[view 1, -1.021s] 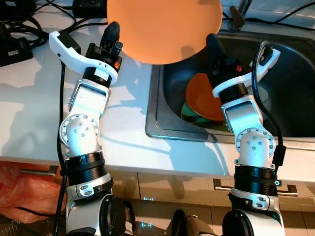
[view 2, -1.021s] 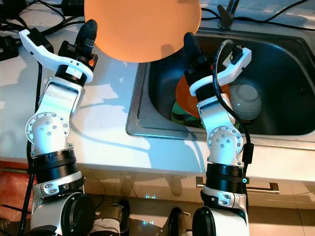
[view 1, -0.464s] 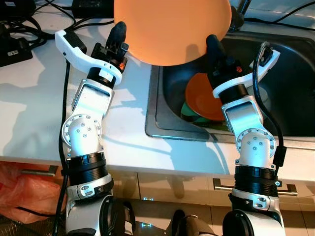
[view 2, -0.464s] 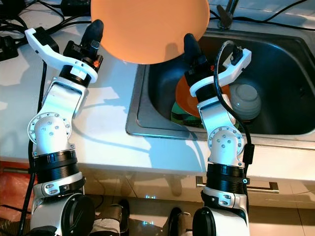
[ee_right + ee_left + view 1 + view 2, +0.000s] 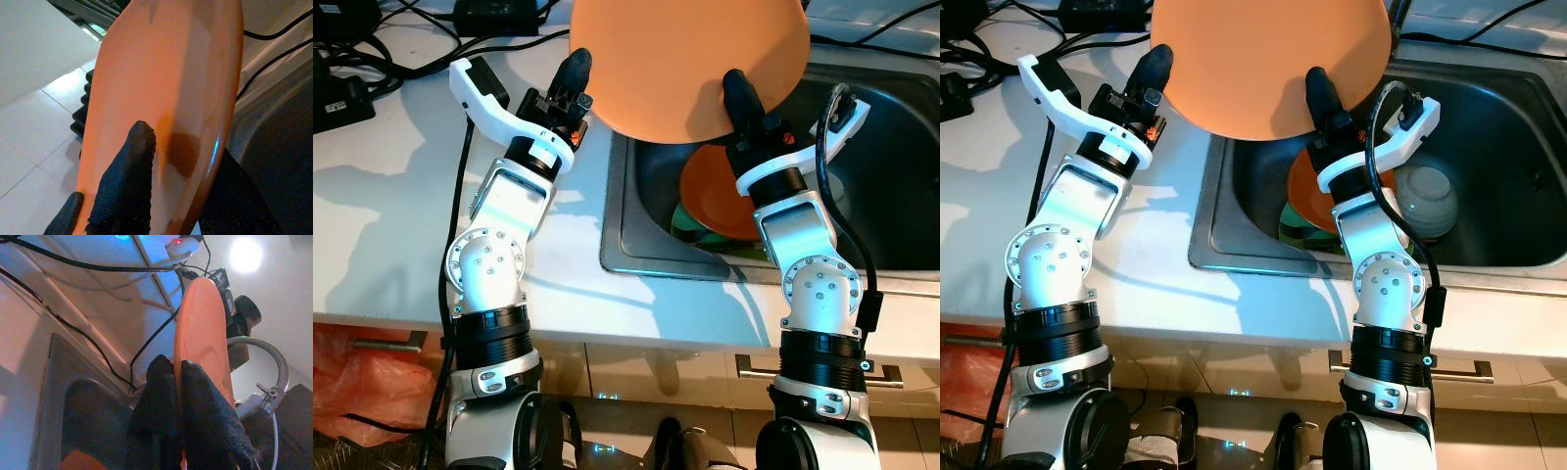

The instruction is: Kitchen organization

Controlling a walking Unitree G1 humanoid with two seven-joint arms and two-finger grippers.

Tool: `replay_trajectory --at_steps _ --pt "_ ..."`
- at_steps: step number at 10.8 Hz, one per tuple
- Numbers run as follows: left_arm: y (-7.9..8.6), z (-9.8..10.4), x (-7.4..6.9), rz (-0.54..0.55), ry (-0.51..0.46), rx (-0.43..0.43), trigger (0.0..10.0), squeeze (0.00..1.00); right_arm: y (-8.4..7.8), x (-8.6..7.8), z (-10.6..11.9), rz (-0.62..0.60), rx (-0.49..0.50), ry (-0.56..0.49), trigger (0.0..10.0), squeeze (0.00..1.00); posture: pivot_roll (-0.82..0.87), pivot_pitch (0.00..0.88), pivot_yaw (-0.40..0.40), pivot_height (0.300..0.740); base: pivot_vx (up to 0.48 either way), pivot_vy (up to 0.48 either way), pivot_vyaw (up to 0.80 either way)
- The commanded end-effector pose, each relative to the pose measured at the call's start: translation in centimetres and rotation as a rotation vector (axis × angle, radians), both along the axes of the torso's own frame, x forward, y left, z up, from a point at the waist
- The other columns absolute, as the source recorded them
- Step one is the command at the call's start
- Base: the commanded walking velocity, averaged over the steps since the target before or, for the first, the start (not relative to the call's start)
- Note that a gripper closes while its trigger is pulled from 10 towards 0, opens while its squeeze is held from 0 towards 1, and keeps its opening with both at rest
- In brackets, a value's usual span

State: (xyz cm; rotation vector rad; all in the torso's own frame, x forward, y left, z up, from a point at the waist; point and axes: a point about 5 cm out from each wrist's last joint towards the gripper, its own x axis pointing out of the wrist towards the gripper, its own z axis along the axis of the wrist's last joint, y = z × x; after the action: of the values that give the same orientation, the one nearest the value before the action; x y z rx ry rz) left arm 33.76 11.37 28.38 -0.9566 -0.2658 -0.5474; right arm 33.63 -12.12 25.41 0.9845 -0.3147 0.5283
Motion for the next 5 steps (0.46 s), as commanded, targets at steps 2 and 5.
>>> replay_trajectory --at_steps 2,5 --pt "-0.61 0.75 -0.59 -0.035 -0.050 0.018 10.0 0.00 -0.01 -0.34 0.47 0.007 0.010 -0.030 10.0 0.00 0.13 0.210 -0.024 0.740 0.000 0.000 0.00" --pt "-0.42 0.66 -0.44 -0.015 -0.045 0.012 10.0 0.00 -0.10 -0.37 0.51 0.005 0.008 -0.033 0.0 0.00 0.13 0.212 -0.027 0.740 0.000 0.000 0.00"
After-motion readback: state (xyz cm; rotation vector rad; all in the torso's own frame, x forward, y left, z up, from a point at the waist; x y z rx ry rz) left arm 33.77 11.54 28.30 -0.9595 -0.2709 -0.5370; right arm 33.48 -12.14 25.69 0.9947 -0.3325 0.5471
